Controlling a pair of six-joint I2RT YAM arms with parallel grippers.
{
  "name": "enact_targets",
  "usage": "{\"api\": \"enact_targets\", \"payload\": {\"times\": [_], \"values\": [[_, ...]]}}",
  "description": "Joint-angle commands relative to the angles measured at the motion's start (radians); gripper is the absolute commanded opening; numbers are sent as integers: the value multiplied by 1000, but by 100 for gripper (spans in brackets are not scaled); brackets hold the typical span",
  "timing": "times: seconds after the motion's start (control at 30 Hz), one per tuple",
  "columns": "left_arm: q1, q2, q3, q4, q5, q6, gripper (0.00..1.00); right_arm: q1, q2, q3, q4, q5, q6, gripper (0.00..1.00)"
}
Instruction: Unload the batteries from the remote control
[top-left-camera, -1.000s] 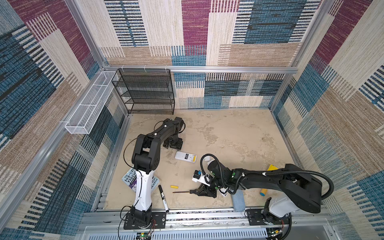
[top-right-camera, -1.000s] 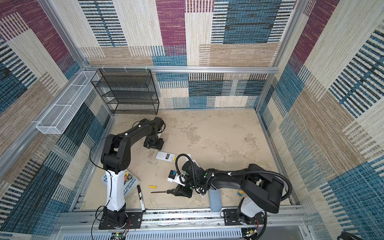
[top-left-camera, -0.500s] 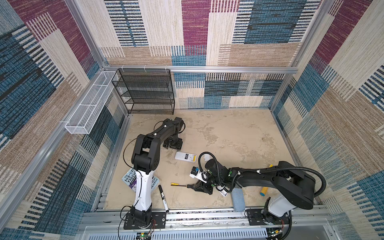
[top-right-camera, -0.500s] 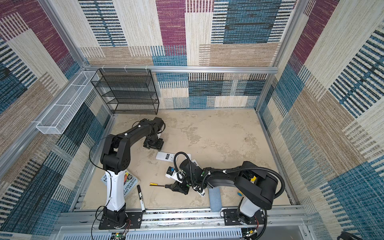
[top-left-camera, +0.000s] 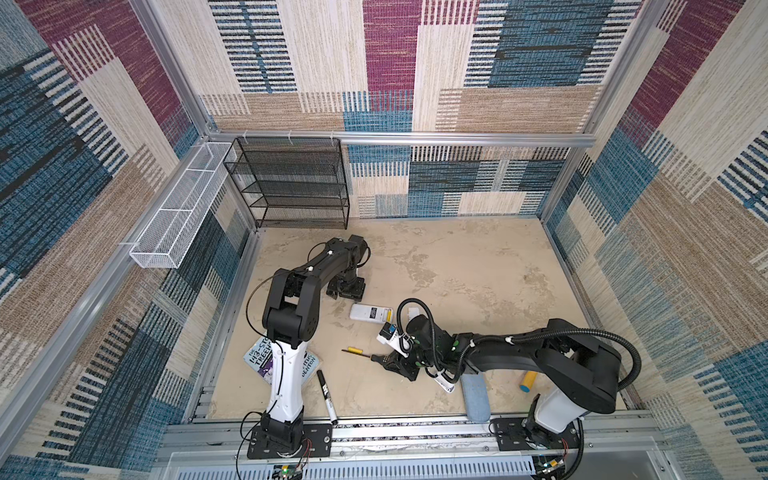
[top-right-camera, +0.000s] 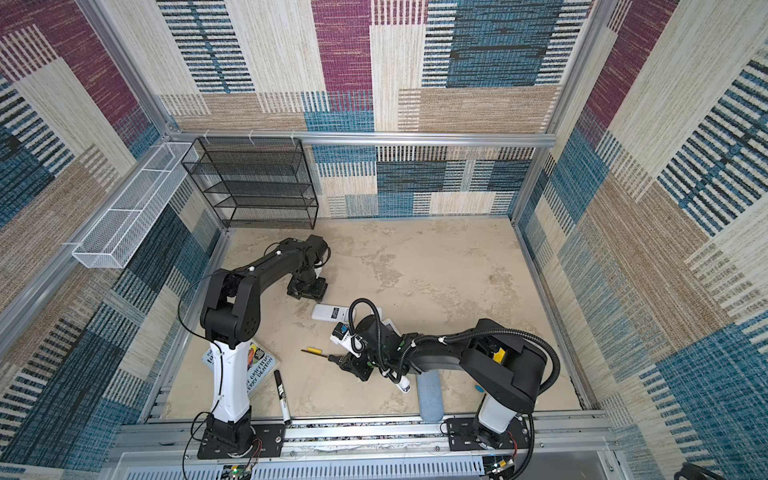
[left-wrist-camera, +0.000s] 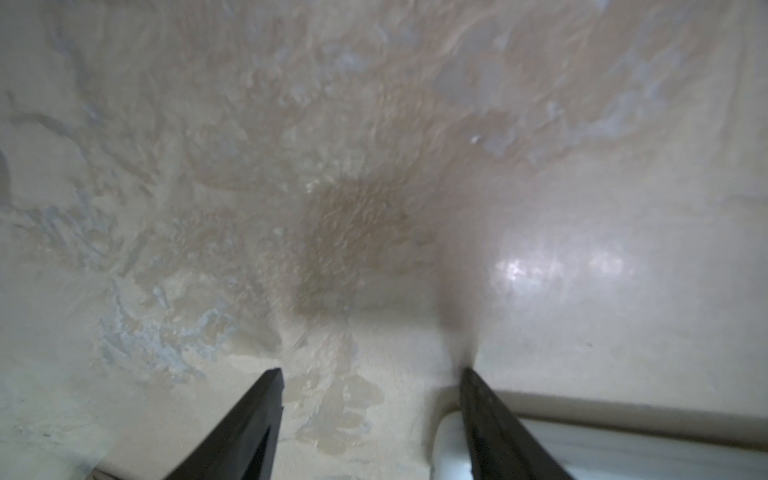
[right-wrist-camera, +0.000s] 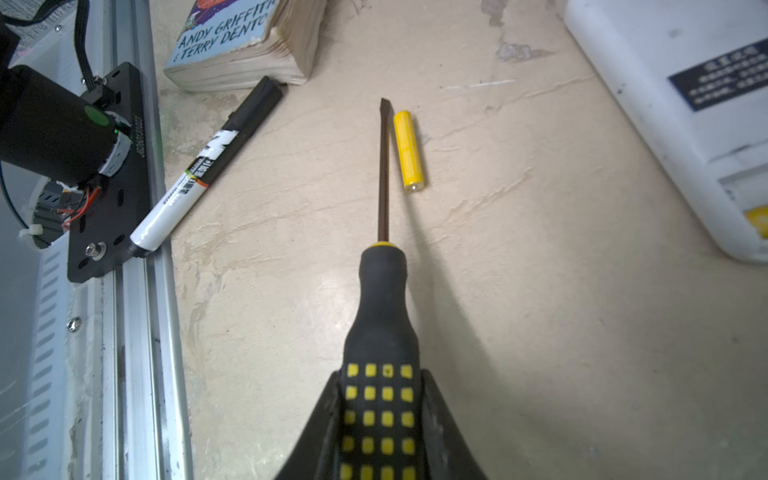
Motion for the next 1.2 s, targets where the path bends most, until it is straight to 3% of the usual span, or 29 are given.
{"api": "enact_targets", "payload": {"times": [0.0,0.23,0.73,0.97,1.17], "values": [[3,-12,-13,-5,-9,-13,70,-3,-4,-10,-45,66,39,0],[17,-53,-79,-5,-37,-47,68,-16,-25,-23,-48,82,43,0],[14,-116,-163,24,34,-79,64,-50,-86,-63,-51,98,48,0],[19,-105,-65,20,13,-56,74,-55,-100,-63,-66,82,38,0],[18,-58,55,7,55,-26,75,-55,-107,-72,-77,86,38,0]]}}
